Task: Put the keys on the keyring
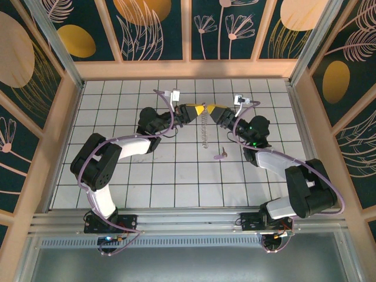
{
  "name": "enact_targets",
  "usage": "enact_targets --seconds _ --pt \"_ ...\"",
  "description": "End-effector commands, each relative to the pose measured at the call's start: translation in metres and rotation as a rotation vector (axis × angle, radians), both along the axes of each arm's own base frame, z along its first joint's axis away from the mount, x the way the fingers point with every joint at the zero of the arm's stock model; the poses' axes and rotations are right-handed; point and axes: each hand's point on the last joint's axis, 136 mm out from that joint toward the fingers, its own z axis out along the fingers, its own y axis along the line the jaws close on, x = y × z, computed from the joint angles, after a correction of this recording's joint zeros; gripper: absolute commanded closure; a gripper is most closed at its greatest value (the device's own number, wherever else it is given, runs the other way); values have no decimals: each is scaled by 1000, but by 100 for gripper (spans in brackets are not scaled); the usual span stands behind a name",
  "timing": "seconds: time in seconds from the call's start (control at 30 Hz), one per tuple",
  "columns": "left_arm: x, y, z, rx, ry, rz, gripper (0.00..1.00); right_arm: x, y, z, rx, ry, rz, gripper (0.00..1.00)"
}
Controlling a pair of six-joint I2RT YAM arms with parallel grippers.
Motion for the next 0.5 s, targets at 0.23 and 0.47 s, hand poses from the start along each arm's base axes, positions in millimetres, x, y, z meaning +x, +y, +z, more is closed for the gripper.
enact_targets --seconds 0.23,0.47 --pt "-12 3 31 -35 -107 -19 100 -13 8 10 14 -74 65 66" --pt "-12 3 31 -36 -107 -15 100 -13 -15 11 25 -64 -23 54"
